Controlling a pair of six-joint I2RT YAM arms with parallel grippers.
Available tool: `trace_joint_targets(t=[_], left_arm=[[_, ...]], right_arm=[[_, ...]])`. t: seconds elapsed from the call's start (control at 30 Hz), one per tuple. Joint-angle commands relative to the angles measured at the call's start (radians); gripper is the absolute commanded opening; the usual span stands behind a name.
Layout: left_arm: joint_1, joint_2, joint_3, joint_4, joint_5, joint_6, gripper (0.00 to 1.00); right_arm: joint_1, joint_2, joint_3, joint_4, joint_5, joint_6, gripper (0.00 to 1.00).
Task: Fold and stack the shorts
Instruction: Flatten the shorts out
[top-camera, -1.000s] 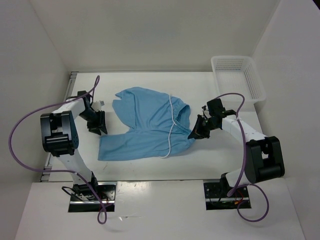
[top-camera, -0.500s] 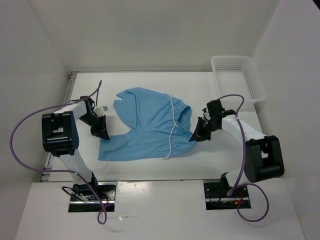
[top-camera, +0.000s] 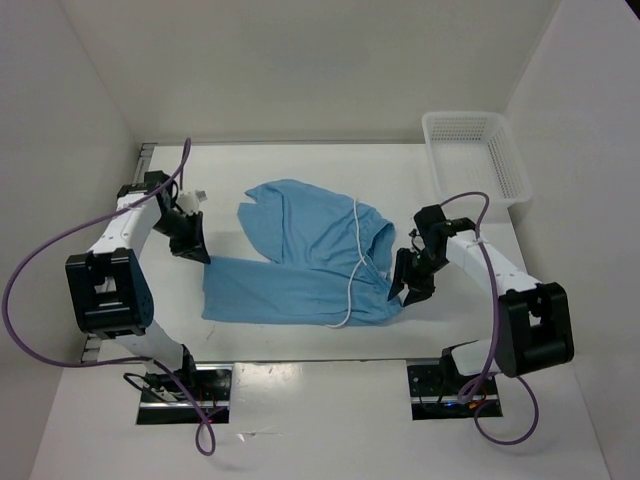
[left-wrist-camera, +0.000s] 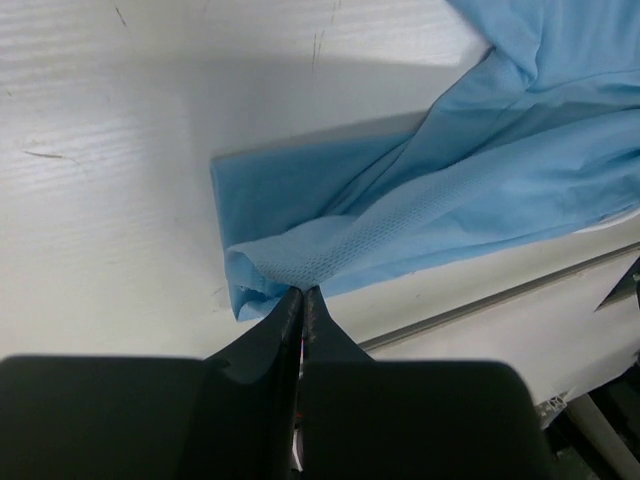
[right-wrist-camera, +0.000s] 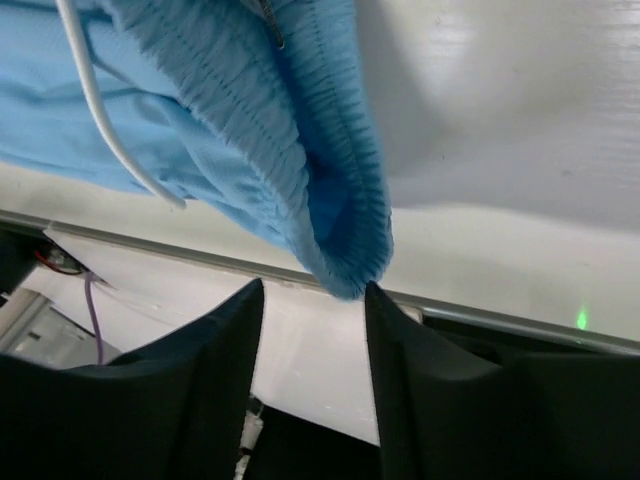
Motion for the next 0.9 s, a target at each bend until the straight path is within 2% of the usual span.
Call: trace_joint_targets(t=[0.0, 0.07, 0.17, 0.23, 0.27, 0.4, 0.43, 0.5, 0.53, 0.57, 0.7, 0.77, 0.87], left_arm=[[-0.002, -0.001, -0.005, -0.064, 0.004, 0.004, 0.00], [-0.013, -0.001, 0.034, -0.110, 0.070, 0.004, 0.00], [-0.070, -0.010, 0.060, -0.174, 0.085, 0.004, 0.00], [-0.094, -0.010, 0.019, -0.185, 0.058, 0.004, 0.00], [-0.104, -0.022, -0.056, -0.185, 0.005, 0.004, 0.00], [-0.148, -0.056, -0.222, -0.194, -0.066, 0.004, 0.14], [-0.148, -0.073, -0.238, -0.194, -0.066, 0.004, 0.24], [-0.148, -0.082, -0.227, -0.211, -0.066, 0.004, 0.33], [-0.157, -0.093, -0.194, -0.251, -0.066, 0.004, 0.40], [-0.157, -0.093, -0.175, -0.284, -0.044, 0.004, 0.42], [-0.122, -0.118, -0.080, -0.295, -0.031, 0.004, 0.42], [-0.090, -0.109, -0.039, -0.253, -0.013, 0.004, 0.42], [-0.081, -0.058, -0.044, -0.106, -0.095, 0.004, 0.42]], right_arm=[[0.009, -0.061, 0.076, -0.068, 0.043, -0.005, 0.52], [0.009, -0.089, 0.095, -0.068, 0.055, 0.004, 0.54], [0.009, -0.099, 0.118, -0.009, 0.043, 0.035, 0.54], [0.009, -0.110, 0.107, 0.036, -0.011, 0.062, 0.54], [0.009, -0.119, 0.097, 0.086, -0.032, 0.072, 0.54], [0.009, -0.119, 0.037, 0.179, -0.094, 0.101, 0.54], [0.009, -0.119, 0.015, 0.189, -0.094, 0.101, 0.54], [0.009, -0.098, 0.003, 0.200, -0.103, 0.101, 0.54], [0.009, -0.098, 0.003, 0.200, -0.103, 0.101, 0.54], [0.009, -0.086, 0.003, 0.200, -0.103, 0.101, 0.54], [0.009, -0.076, -0.006, 0.220, -0.103, 0.092, 0.54], [0.009, -0.076, -0.017, 0.229, -0.103, 0.092, 0.54], [0.009, -0.076, -0.026, 0.229, -0.103, 0.092, 0.54]])
